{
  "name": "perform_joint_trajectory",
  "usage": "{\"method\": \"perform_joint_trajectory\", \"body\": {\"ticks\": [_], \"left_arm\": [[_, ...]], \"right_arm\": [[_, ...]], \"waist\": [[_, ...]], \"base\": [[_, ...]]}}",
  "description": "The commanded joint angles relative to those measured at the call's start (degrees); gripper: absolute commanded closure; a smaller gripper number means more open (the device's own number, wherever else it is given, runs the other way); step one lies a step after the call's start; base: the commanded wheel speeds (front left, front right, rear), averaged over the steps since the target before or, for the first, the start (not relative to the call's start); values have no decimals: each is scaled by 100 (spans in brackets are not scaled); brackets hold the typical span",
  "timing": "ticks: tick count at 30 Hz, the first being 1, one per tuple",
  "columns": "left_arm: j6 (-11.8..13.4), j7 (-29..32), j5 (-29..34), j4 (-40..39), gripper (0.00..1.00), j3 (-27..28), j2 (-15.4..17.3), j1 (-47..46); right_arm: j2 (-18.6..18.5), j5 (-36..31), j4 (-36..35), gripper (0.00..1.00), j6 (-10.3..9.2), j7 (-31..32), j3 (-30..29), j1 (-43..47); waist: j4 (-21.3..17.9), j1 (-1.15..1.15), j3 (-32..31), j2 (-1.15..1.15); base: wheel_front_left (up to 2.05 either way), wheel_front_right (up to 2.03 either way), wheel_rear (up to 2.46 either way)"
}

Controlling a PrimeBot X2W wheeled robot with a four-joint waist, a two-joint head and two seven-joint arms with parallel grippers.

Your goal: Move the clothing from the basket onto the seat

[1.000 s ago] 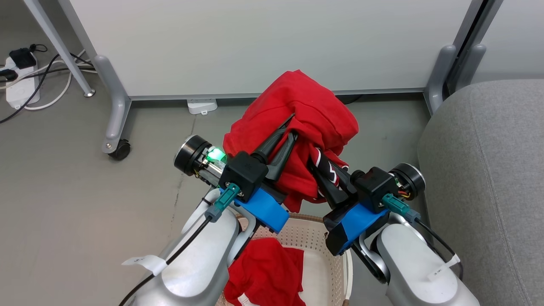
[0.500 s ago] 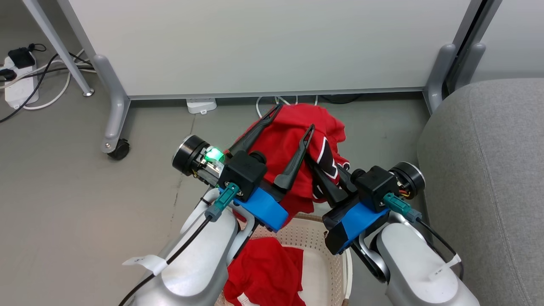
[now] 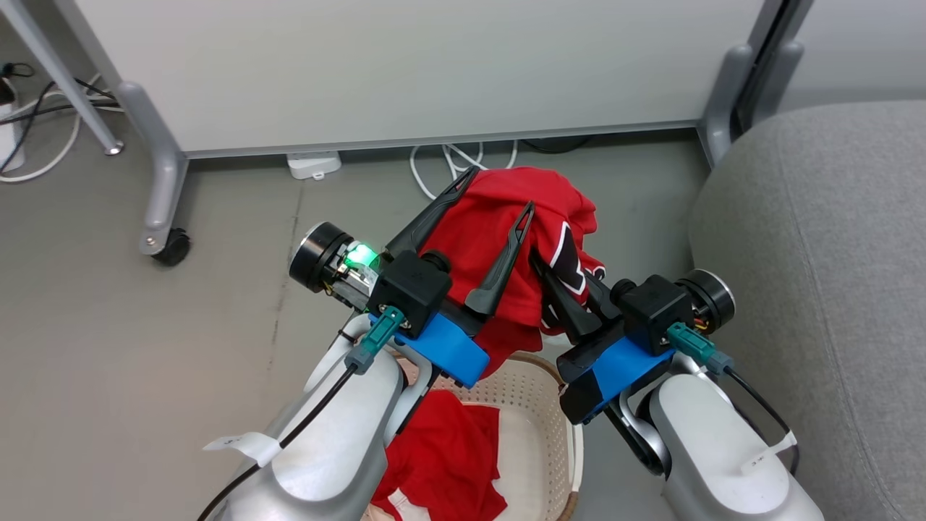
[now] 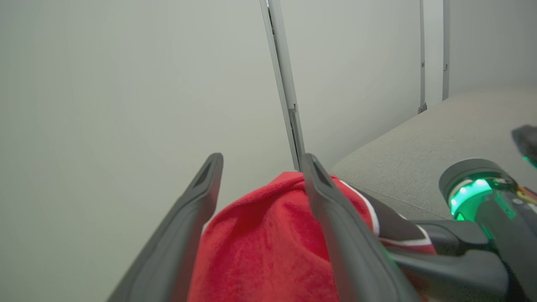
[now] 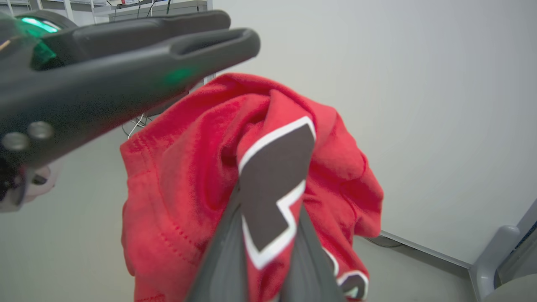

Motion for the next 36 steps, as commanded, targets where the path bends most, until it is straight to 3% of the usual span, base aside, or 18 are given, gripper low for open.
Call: {"method": "perform_joint_trajectory", "body": {"ticks": [1, 25, 36], "left_arm": [[6, -14, 43, -12, 0, 17, -2, -98], [-111, -14, 143, 167, 0, -303, 141, -413], [-139, -14, 85, 318, 0, -539, 199, -495]], "right_arm": [[8, 1, -50, 100, 3, -20, -39, 47], [-14, 2, -813, 100, 3, -21, -982, 668], [10, -36, -1075, 100, 3, -21, -1316, 1069]], "waist": [[-106, 0, 82, 0], [-2082, 0, 665, 0], [-2749, 0, 739, 0]], "base": [[0, 0, 0], [0, 0, 0], [0, 0, 0]]}}
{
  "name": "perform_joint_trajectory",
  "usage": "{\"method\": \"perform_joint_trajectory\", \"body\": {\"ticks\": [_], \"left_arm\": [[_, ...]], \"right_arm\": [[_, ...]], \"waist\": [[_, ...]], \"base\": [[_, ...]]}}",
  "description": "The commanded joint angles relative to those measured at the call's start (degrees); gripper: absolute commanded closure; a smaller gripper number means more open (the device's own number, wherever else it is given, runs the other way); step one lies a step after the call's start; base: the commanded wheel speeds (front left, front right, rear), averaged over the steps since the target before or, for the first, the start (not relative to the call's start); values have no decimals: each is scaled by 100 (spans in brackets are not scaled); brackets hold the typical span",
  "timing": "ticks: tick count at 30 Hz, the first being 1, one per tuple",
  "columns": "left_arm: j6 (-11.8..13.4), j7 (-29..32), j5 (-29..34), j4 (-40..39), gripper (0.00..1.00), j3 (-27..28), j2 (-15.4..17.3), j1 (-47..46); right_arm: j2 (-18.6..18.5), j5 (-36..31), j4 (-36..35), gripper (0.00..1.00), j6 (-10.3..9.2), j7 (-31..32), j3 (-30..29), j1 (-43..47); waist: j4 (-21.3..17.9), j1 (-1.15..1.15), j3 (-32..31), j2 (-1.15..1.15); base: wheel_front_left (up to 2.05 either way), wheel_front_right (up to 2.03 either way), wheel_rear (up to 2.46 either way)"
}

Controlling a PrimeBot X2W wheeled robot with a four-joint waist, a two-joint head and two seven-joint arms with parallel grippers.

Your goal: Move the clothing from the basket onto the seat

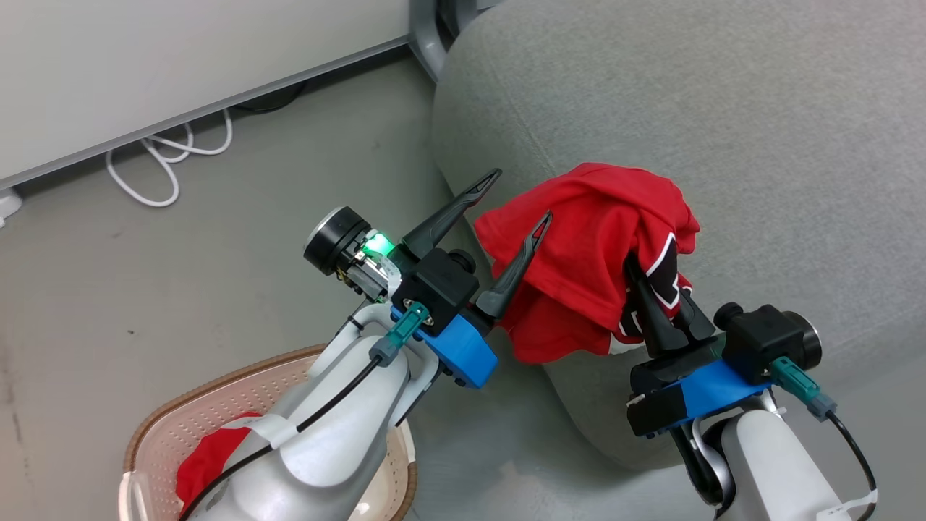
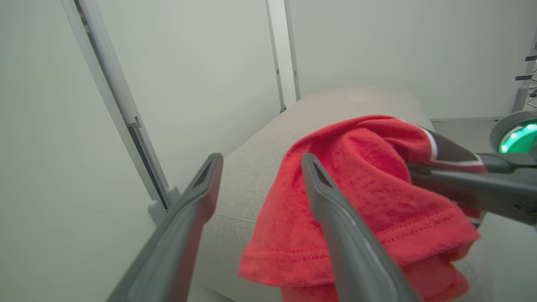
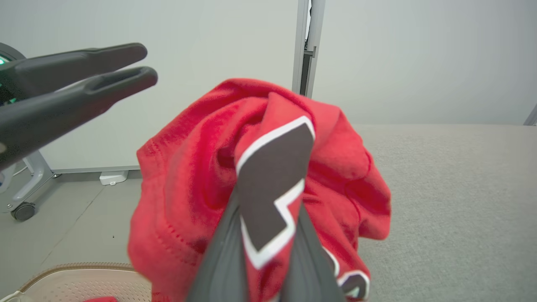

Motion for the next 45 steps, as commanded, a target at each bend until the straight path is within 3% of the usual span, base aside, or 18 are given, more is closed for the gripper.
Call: {"method": "perform_joint_trajectory", "body": {"ticks": [1, 13, 25, 36, 45], "left_arm": [[-33, -14, -21, 21, 0, -18, 25, -86], [-42, -14, -66, 38, 0, -118, 74, -207], [-25, -14, 64, -49, 0, -141, 97, -532], [-31, -14, 331, -96, 0, -311, 139, -1299], [-37, -14, 452, -145, 0, -513, 117, -1785]], "right_arm": [[18, 32, -59, 100, 3, -22, -34, 58], [20, 260, -307, 100, 3, -21, -237, -1], [-115, 86, -852, 100, 3, -22, -1378, -1256], [-1044, 135, -1331, 100, 2, -21, -2768, -2991], [-1713, 143, -643, 100, 3, -21, -3428, -3726]], "waist": [[-113, 0, 24, 0], [-102, 0, 162, 0], [226, 0, 856, 0], [586, 0, 2239, 0], [750, 0, 3027, 0]], "base": [[0, 0, 0], [0, 0, 0], [0, 0, 0], [0, 0, 0], [0, 0, 0]]}}
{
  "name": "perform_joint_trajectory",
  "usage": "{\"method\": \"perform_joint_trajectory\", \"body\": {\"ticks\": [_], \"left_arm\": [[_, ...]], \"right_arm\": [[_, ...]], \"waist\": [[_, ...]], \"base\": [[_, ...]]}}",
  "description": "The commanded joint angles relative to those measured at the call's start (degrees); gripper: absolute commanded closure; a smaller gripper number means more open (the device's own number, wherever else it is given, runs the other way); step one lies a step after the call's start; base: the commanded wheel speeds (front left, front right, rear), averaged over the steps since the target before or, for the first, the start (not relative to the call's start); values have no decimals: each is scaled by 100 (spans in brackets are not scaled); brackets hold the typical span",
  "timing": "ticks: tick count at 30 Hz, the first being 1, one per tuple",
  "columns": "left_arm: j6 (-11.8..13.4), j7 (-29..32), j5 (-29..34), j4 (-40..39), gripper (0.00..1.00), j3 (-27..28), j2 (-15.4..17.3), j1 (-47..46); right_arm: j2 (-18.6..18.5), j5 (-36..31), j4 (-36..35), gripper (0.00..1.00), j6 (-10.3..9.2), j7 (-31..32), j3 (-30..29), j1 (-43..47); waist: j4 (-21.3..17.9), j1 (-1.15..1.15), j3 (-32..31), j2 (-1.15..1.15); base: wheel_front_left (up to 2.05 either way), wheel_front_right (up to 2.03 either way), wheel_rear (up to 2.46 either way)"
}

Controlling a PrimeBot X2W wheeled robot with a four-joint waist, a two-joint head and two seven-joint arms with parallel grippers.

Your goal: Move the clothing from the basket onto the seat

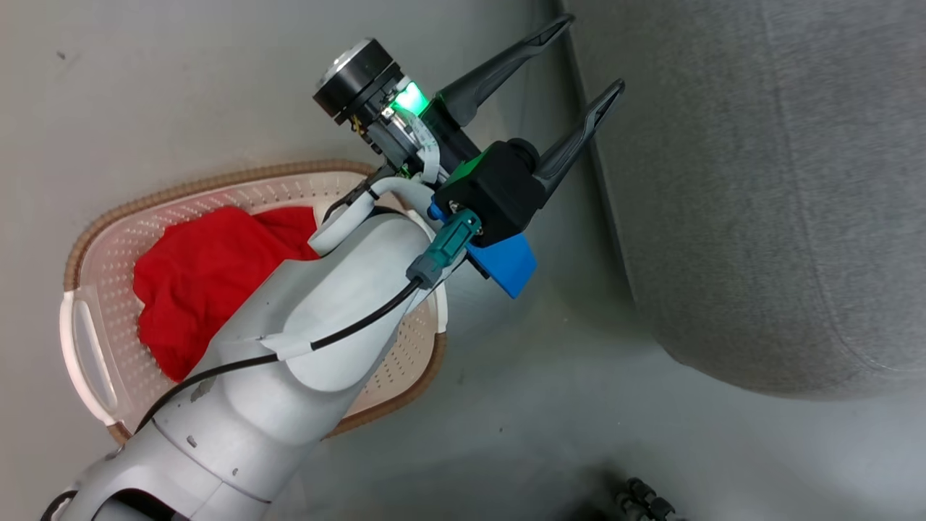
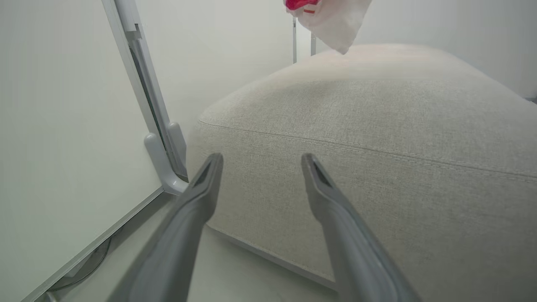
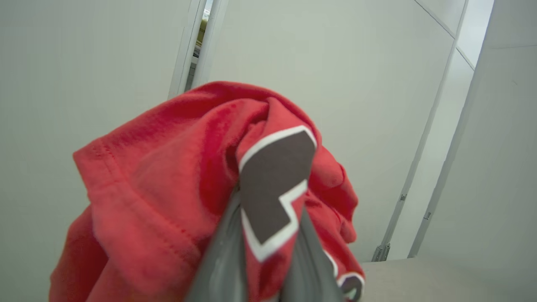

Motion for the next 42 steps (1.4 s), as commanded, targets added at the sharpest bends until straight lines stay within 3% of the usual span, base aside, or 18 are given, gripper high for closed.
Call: {"method": "perform_joint_trajectory", "body": {"ticks": [1, 7, 19, 20, 21, 22, 29, 42], "left_arm": [[-28, -15, 10, -27, 0, -14, 12, -101], [-20, -15, -17, -46, 0, -60, 12, -162], [46, -15, -99, -49, 0, -81, 12, -172], [52, -16, -104, -46, 0, -82, 6, -156], [59, -15, -115, -45, 0, -88, -10, -137], [67, -15, -135, -49, 0, -91, -26, -115], [142, -16, -254, -130, 0, -70, -91, 161], [369, -15, -600, -334, 0, 358, -35, 1300]], "right_arm": [[-62, -12, 91, 100, 2, -21, -48, -85], [-189, -94, 1062, 100, 1, -22, -149, 13], [91, 96, 2394, 97, 2, -19, -277, 327], [64, 123, 2413, 59, 1, -19, -298, 346], [6, 139, 2418, 5, 1, -20, -324, 377], [1, 138, 2381, 0, 1, -20, -371, 431], [86, 148, 2005, 0, 1, -19, -356, 1075], [383, -40, 563, 0, 1, -19, 606, 2668]], "waist": [[109, -1, 216, 0], [182, -1, 360, 0], [281, -1, 310, 0], [296, -1, 286, 0], [318, -1, 254, 0], [334, -1, 212, 0], [406, -1, -359, 0], [627, -1, -1813, 0]], "base": [[0, 0, 0], [0, 0, 0], [0, 0, 0], [0, 0, 0], [0, 0, 0], [0, 0, 0], [0, 0, 0], [0, 0, 0]]}}
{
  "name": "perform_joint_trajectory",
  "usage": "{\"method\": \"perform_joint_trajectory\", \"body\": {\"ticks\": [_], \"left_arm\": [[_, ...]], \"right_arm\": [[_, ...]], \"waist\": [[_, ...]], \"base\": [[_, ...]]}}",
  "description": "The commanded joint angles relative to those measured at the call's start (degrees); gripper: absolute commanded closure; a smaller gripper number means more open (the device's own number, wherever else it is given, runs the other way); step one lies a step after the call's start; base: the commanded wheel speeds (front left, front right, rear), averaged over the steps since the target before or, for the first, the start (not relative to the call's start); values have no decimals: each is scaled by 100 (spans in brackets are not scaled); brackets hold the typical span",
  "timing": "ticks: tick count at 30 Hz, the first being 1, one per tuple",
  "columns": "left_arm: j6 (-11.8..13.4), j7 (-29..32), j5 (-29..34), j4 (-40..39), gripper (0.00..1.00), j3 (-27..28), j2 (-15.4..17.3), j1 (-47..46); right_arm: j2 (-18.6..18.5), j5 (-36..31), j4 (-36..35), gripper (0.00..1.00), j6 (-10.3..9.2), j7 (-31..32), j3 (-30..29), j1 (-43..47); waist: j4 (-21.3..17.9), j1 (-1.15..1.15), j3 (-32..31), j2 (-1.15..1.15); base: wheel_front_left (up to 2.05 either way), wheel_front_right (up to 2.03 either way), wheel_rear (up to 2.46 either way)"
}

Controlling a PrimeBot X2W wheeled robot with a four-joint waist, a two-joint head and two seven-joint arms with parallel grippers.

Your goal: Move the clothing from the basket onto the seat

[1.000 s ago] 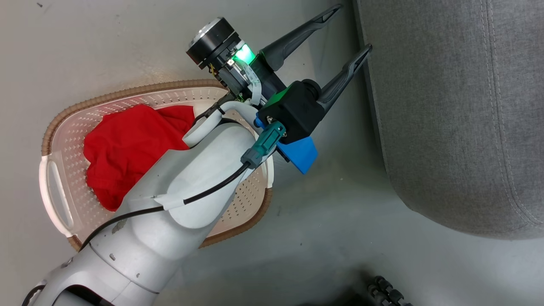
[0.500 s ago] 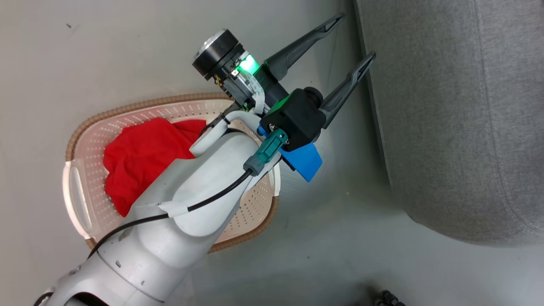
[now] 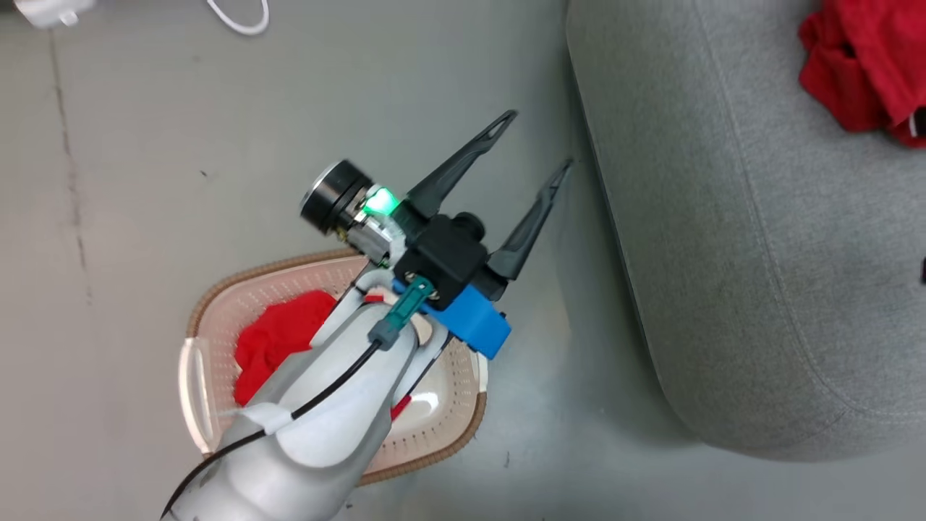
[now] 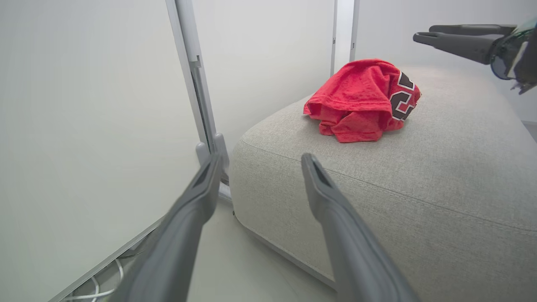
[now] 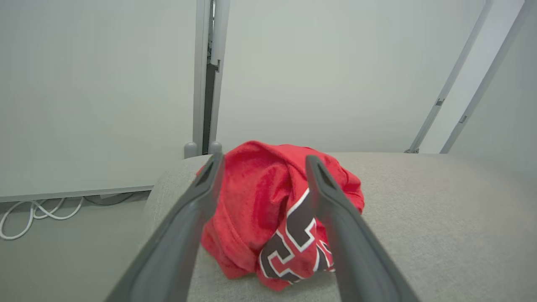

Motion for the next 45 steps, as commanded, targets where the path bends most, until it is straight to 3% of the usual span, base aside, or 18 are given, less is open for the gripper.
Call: {"method": "perform_joint_trajectory", "body": {"ticks": [1, 12, 24, 31, 45], "left_arm": [[50, -15, -44, -59, 0, 101, 33, 165], [346, -15, -269, -346, 0, 1253, 224, 1342], [412, -15, -188, -761, 0, 2569, 192, 2664], [375, -15, -2, -997, 0, 3015, 87, 3256], [285, -15, 188, -1248, 0, 3622, -85, 3989]], "right_arm": [[63, -27, -126, 0, 3, -18, 91, 210], [388, -21, -558, 0, 2, -18, 1000, 1132], [809, -105, -957, 0, 3, -17, 1194, 2064], [1079, -141, -944, 0, 3, -18, 1190, 2463], [1238, -360, -904, 0, 3, -17, 1294, 2803]], "waist": [[139, 1, -429, 0], [634, 1, -1486, 0], [1028, 1, -2417, 0], [1131, 1, -2658, 0], [1179, 1, -2865, 0]], "base": [[0, 0, 0], [0, 0, 0], [0, 0, 0], [0, 0, 0], [0, 0, 0]]}}
